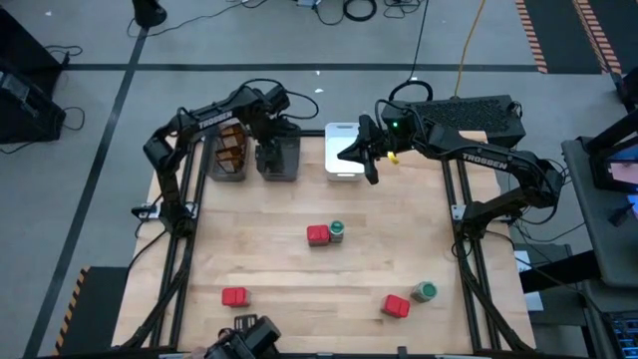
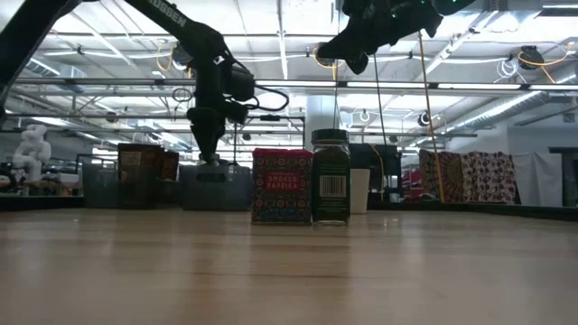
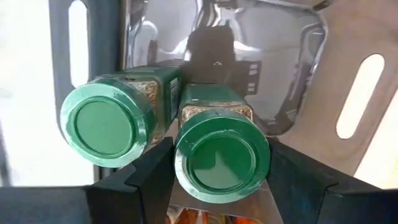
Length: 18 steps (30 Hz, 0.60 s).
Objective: Sort spices by type
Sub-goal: Put the bottom left green seasoning bottle into the right black bin
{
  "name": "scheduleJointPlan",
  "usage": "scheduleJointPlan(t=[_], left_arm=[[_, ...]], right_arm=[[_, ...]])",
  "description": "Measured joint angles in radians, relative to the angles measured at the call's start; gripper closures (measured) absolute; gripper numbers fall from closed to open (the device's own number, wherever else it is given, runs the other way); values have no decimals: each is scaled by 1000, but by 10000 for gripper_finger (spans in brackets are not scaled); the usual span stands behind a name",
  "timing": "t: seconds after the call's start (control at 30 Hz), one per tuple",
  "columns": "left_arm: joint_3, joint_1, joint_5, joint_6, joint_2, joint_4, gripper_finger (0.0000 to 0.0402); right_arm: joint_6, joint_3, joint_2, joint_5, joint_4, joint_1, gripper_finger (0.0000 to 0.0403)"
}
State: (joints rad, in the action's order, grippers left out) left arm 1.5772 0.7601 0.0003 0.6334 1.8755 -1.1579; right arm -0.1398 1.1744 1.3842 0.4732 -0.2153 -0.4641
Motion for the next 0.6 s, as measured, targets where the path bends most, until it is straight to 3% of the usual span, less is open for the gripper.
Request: scheduleJointPlan(t=[0.6], left_arm=[[0, 5, -3, 39, 0, 25, 172]], right_arm=[[-4, 0, 0, 0, -34, 0, 403]])
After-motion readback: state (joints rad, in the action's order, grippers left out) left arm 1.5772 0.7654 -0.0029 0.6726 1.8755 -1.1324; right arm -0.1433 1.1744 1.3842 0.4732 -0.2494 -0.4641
